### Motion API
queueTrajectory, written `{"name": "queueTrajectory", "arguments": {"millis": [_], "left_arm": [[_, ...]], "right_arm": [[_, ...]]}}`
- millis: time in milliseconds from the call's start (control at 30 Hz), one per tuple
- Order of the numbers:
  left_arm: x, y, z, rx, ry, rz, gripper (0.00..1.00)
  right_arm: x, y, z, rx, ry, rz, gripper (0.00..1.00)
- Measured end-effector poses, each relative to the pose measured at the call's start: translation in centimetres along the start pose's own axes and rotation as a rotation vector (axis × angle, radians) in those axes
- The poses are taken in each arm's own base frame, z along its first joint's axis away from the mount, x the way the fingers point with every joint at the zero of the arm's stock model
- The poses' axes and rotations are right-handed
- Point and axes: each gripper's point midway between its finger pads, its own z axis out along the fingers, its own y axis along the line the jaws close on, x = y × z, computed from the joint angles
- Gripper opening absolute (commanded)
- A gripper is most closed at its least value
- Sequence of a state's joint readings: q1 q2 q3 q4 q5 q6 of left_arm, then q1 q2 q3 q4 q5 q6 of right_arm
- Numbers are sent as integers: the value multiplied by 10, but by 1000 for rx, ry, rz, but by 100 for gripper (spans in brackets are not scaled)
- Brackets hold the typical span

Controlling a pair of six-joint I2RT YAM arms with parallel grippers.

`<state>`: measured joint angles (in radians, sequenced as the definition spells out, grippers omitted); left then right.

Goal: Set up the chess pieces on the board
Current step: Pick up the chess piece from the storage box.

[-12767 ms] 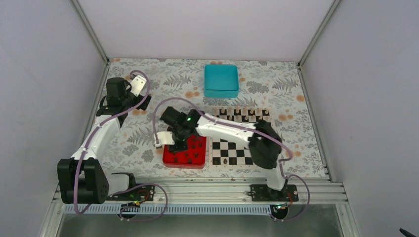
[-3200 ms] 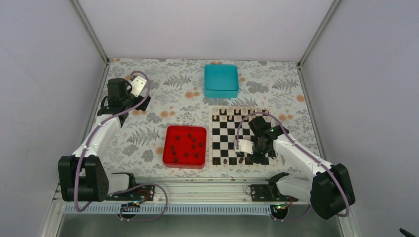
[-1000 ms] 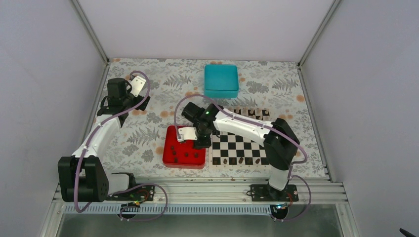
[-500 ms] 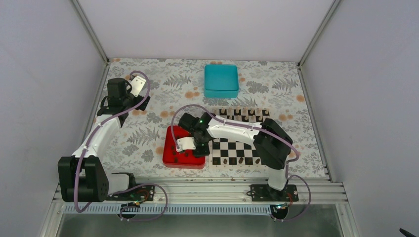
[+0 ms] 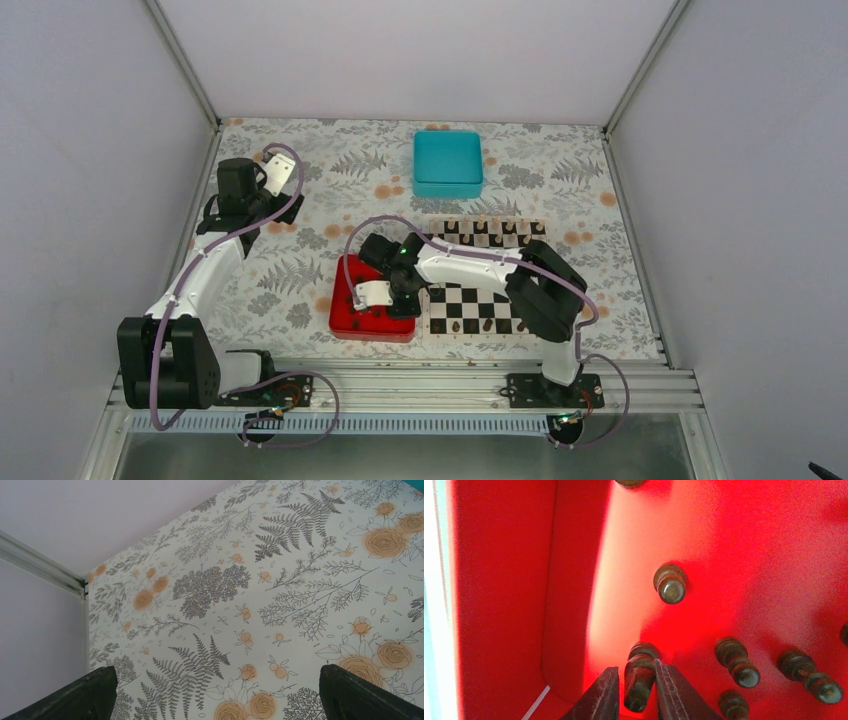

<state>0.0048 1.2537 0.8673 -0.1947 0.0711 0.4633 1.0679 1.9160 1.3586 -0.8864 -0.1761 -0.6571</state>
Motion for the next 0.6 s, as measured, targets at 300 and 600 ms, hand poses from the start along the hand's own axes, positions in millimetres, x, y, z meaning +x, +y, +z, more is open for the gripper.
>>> {"name": "queueTrajectory", "arguments": {"millis": [300, 600], "left_arm": [[0, 0, 0, 0, 0, 0, 100], [0, 0, 0, 1, 0, 0, 100]], "right_arm": [[0, -2, 2, 7, 4, 5, 7], [1, -6, -58, 103, -72, 22, 5]]}}
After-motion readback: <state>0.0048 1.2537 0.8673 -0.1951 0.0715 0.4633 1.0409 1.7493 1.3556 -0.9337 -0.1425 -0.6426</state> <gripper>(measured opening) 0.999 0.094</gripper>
